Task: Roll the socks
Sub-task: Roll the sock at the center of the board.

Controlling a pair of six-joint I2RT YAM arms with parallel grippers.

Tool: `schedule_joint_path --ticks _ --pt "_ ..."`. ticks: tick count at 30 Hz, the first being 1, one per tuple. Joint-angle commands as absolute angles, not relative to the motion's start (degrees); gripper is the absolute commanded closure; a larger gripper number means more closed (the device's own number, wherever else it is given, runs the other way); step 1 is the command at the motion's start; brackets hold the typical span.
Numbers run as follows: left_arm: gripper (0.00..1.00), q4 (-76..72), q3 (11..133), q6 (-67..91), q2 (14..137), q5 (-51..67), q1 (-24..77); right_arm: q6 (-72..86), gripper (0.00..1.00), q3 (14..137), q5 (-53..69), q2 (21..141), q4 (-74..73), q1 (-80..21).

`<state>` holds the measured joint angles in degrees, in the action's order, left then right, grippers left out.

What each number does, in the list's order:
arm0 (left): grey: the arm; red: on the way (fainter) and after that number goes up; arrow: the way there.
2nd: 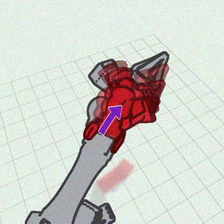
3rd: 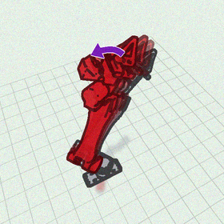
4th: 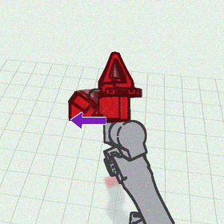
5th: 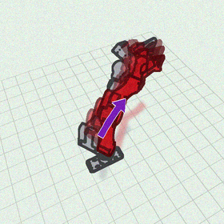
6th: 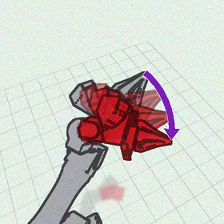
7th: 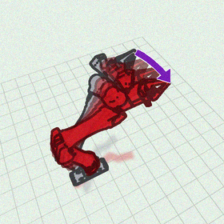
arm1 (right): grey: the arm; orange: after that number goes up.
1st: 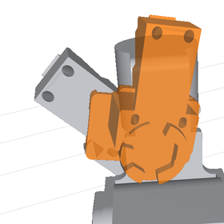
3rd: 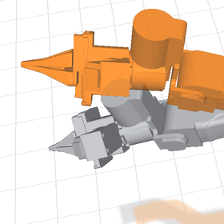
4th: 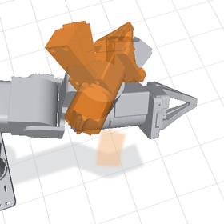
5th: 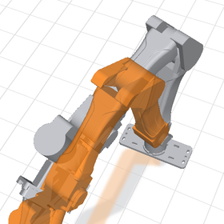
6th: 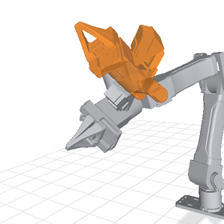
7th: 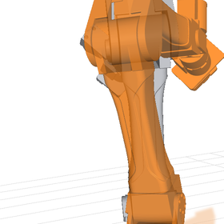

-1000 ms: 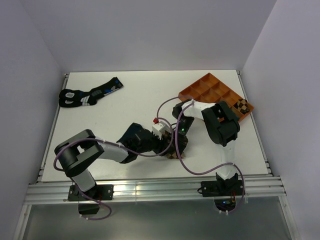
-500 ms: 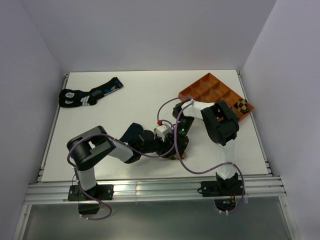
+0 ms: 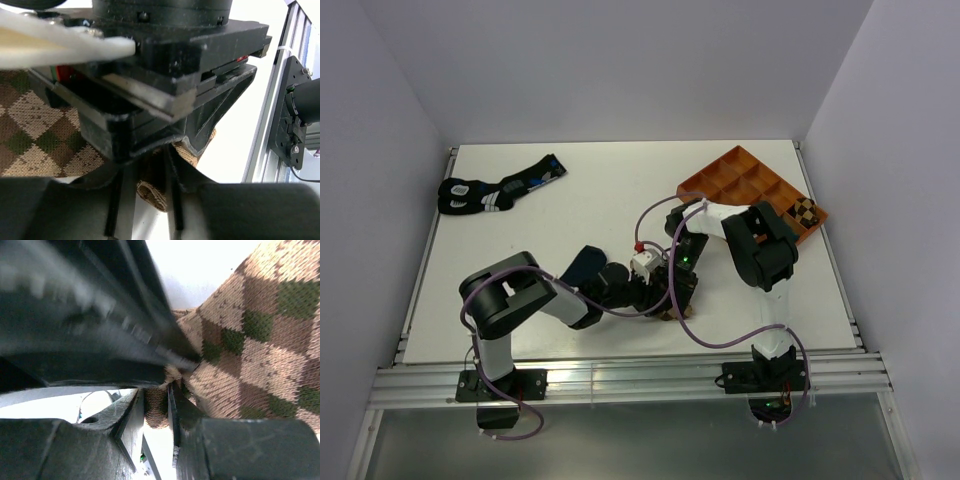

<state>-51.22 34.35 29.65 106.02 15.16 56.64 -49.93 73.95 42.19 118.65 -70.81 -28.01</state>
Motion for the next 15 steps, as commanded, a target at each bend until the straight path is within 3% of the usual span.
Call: schedule_joint_path --ticks 1,5,15 --pt "0.64 -51.5 32.2 31.0 104.9 18.0 58.4 -49.4 0.77 74.4 41.9 118.8 -64.2 -28.0" --pt "0.56 -52.7 28.8 31.8 98.6 12.6 58.2 -49.1 0.77 73.7 41.3 118.7 -63.3 -28.0" --pt "0.56 -45.9 32.5 27.3 95.4 15.1 57.8 -49.4 0.78 73.7 41.1 118.4 -63.9 -28.0"
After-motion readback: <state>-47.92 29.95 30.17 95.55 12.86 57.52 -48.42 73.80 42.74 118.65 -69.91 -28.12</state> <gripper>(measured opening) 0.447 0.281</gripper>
